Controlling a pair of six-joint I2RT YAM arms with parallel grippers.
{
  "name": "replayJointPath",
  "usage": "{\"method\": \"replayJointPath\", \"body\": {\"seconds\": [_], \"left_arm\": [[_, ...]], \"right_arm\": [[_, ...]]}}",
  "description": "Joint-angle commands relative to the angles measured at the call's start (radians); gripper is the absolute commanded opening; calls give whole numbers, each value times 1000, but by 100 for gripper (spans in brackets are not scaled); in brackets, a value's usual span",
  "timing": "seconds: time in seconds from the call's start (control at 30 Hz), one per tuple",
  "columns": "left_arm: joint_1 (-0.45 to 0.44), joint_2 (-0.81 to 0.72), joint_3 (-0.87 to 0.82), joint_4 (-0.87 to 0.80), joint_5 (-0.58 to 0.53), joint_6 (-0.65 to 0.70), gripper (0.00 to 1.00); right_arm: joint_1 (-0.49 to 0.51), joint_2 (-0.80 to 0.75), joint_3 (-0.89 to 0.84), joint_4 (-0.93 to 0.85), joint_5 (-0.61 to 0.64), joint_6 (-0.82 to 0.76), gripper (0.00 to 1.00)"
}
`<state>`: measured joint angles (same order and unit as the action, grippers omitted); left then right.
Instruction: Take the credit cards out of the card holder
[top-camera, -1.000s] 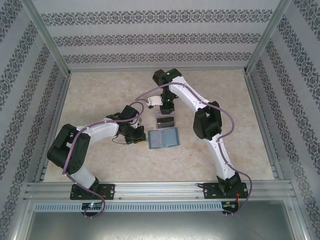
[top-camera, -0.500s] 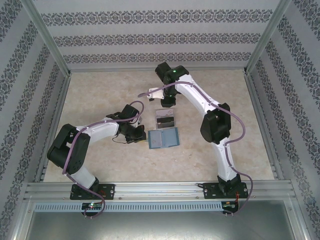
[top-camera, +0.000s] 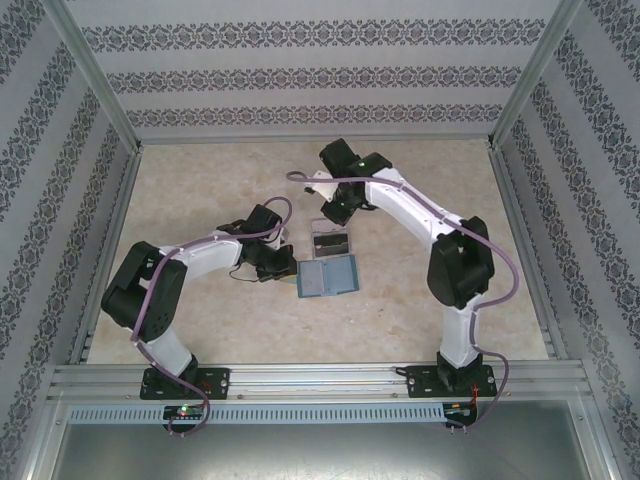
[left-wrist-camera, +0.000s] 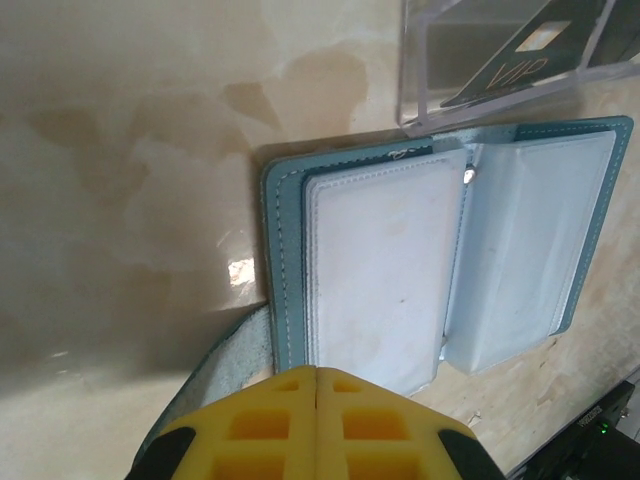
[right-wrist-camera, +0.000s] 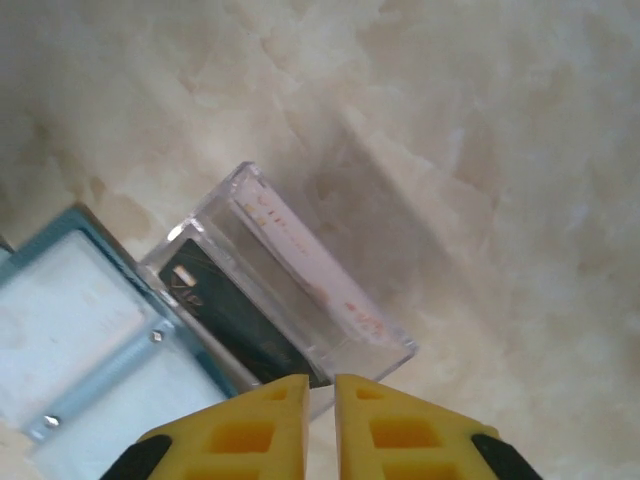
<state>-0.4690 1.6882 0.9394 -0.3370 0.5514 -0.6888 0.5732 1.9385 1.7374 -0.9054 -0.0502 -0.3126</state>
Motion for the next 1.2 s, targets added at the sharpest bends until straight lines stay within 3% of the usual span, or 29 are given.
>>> {"method": "replayJointPath", "body": {"seconds": [0.0,0.17,0.4,0.63,1.17], "left_arm": [[11,23,29,26,31,12,0],[11,48,39,27,47,20,0],[11,64,41,19,63,32,0],[11,87,33,1,59,48,0],[12,116,21,-14,59,63,0]], "right_arm": [[11,-101,-106,135,-36,343,10],[23,-196,-292,238,-110,592,4],[46,-233,-403,239,-234,845,2],[89,-205,-491,340,-304,954,12],[150,-30,-464,386,-329,1013,19]]}}
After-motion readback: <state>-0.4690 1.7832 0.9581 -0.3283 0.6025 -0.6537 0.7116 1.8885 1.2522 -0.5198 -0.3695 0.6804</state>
